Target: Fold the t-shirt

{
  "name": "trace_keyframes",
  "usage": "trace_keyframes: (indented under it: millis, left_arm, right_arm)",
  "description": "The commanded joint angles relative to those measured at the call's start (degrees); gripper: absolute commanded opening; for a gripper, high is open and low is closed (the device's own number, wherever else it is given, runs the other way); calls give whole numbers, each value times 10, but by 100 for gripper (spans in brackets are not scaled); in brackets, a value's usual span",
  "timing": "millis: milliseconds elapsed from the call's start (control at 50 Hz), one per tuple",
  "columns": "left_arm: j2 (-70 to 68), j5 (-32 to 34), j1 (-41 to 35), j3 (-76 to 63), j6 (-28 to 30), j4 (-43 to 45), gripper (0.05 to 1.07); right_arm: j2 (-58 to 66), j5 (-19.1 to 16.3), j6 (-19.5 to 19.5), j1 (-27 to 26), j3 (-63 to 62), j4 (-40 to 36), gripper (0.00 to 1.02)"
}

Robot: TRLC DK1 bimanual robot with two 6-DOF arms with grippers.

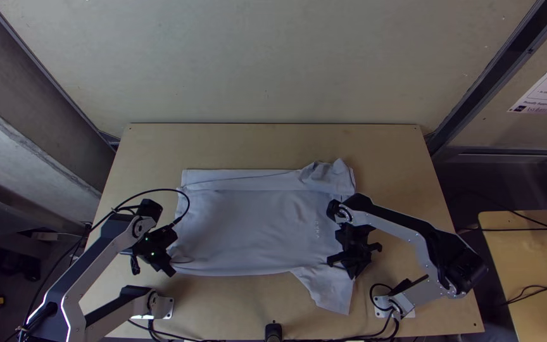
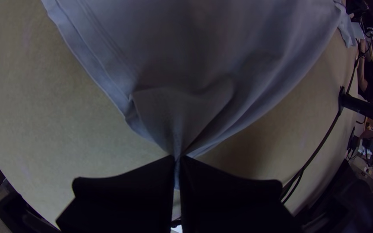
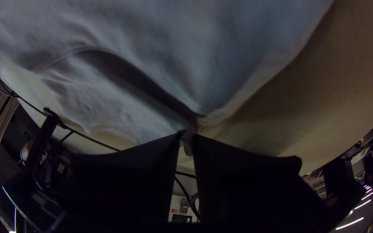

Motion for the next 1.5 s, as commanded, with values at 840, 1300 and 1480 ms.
trace_keyframes:
  millis: [840,1300,1480]
  left_arm:
    - [33,77,83,136,3,113,8]
    - [198,79,87,314,-56,144,8]
    - [255,79,84,368,-61,147,8]
  right_arm:
    - [-36,36,-25,-175,208,-50,3]
    - [73,68,-49,-231,393,-56,3]
    - [131,71,-57,-243,463,-56,3]
